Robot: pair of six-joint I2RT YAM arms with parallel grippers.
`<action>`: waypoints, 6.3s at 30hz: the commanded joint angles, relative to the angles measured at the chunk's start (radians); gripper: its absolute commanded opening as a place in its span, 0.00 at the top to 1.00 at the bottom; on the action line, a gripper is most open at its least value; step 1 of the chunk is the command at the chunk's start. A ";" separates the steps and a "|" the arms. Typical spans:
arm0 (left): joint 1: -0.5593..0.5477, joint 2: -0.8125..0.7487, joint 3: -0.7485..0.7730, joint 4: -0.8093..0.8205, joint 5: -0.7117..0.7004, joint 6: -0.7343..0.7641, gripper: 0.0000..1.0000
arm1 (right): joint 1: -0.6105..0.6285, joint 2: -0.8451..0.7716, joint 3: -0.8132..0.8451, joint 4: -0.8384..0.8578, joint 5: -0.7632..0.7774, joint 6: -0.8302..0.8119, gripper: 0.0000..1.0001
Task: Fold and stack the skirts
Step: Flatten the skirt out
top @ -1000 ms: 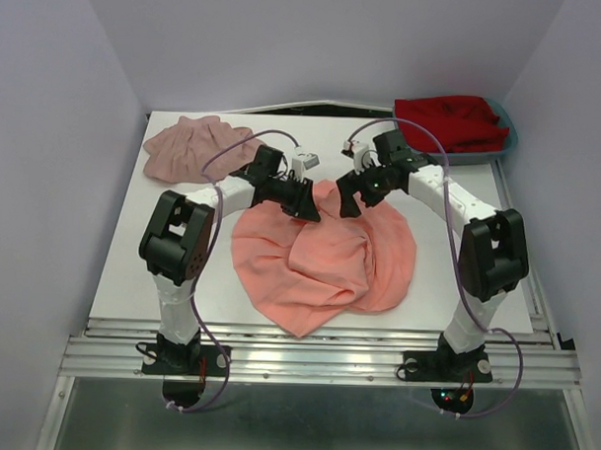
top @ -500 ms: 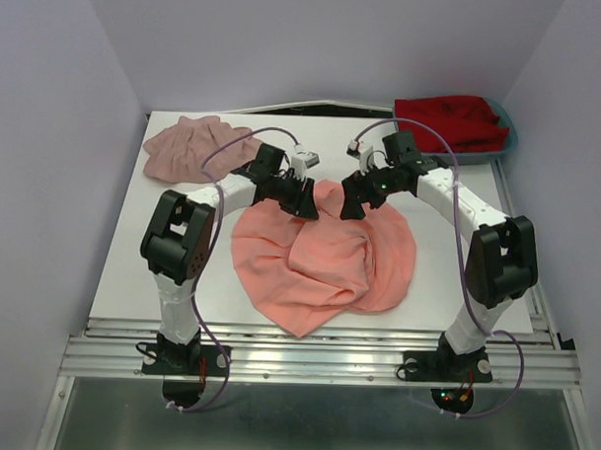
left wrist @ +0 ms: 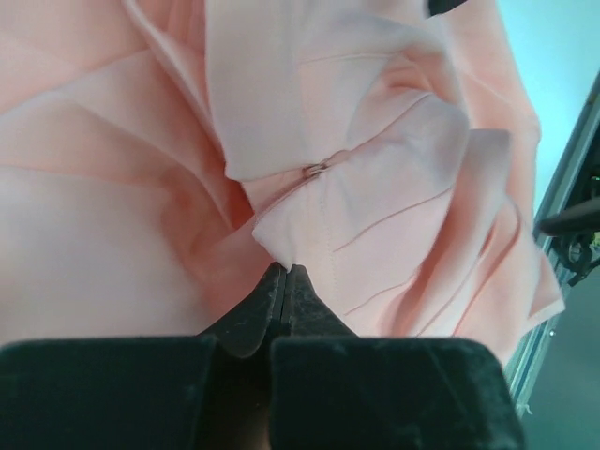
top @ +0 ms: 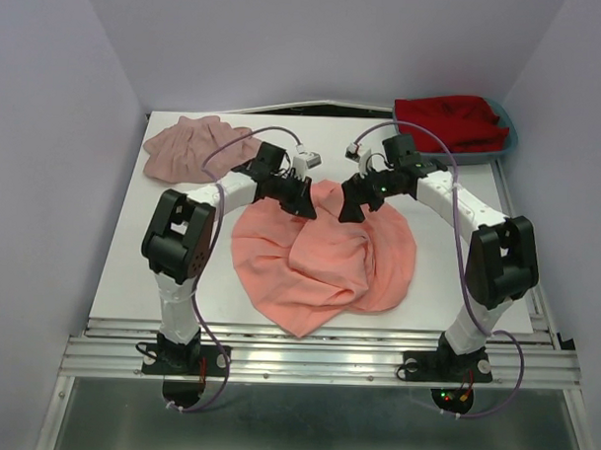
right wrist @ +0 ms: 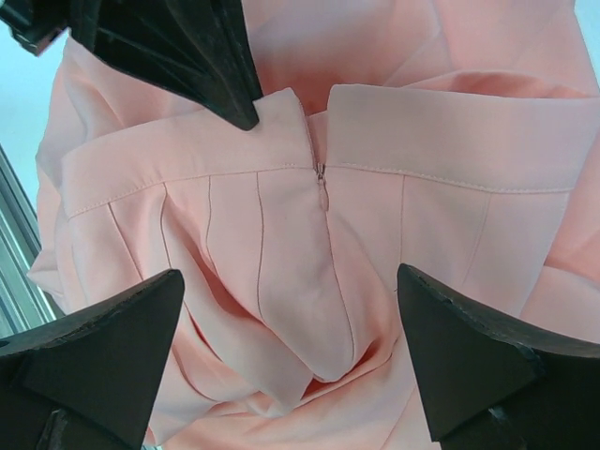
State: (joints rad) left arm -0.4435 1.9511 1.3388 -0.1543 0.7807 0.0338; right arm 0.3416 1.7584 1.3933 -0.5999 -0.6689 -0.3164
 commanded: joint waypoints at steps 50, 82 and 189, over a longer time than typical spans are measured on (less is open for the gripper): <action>-0.004 -0.221 0.010 0.036 -0.175 -0.092 0.14 | -0.168 -0.505 -0.011 -0.190 -0.224 -0.475 0.99; -0.064 -0.176 -0.076 -0.005 -0.104 -0.095 0.25 | -0.168 -0.626 0.118 0.238 0.027 -0.236 0.99; -0.026 -0.655 -0.396 -0.154 -0.411 0.488 0.47 | -0.316 -0.085 0.003 0.075 0.075 0.543 0.99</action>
State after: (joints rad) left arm -0.5488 1.3231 0.8753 -0.3683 0.2974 0.6659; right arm -0.1902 1.8160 1.3216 -0.6624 -0.4992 0.1562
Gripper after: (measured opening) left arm 0.527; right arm 0.025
